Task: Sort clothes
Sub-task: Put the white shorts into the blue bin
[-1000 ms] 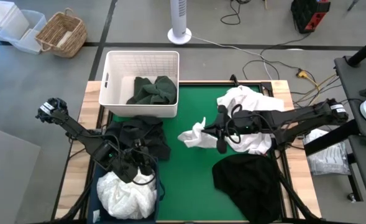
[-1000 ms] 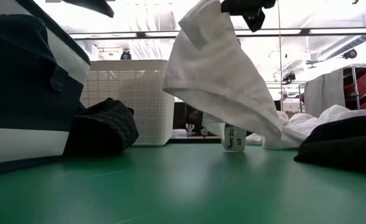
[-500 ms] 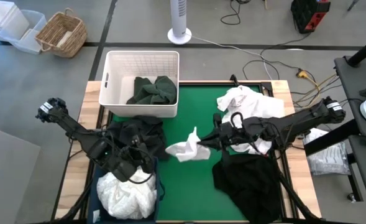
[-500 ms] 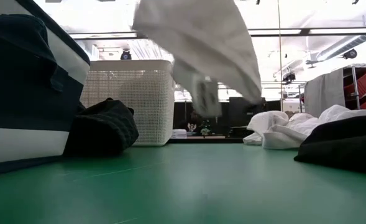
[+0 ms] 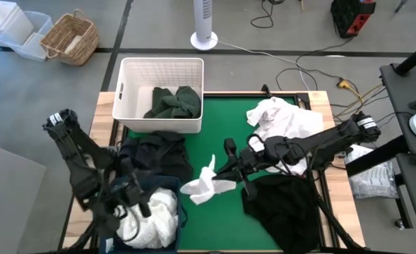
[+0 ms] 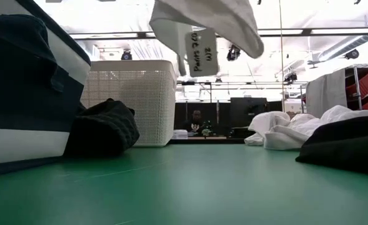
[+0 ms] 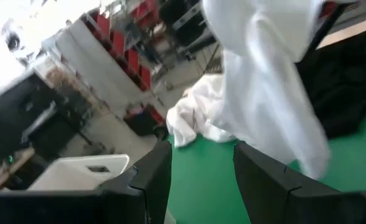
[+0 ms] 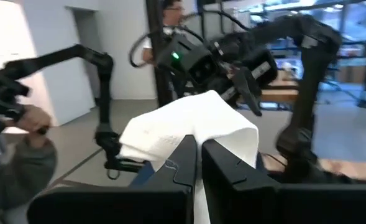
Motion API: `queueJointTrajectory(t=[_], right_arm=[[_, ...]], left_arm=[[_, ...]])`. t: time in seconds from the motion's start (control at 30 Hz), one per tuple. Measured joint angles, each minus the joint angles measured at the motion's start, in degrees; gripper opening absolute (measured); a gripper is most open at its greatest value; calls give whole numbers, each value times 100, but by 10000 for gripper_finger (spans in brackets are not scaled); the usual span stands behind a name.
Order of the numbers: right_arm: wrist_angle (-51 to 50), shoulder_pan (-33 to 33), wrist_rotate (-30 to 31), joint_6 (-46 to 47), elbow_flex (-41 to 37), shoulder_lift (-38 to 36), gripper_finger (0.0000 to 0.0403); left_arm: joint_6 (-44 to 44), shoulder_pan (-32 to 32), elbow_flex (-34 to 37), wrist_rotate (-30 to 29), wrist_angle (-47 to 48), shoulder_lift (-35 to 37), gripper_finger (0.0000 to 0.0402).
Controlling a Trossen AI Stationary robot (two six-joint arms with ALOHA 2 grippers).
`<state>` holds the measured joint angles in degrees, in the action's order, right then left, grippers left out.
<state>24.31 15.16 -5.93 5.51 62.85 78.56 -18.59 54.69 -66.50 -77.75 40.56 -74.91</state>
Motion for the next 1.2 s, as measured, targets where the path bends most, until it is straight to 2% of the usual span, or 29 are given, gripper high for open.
queueJointTrajectory(t=[0.33,0.53,0.7,0.97,1.2], right_arm=[[-173,0,-1030,-188,1485,1250,9],[-198,24,-1676,-201,2352,2008,9],[-332,19,-1705,-220,2872,2422,9],[-315,22,-1707,-255,3541,2912,9],[-317,22,-1706,-255,4448,3525,9]], left_arm=[[-140,672,377,76,57,4,152],[-210,804,716,-818,86,37,152],[-446,803,920,-936,346,173,152],[-2270,866,1039,-995,1777,579,148],[-2415,876,1323,-1018,1893,780,129]])
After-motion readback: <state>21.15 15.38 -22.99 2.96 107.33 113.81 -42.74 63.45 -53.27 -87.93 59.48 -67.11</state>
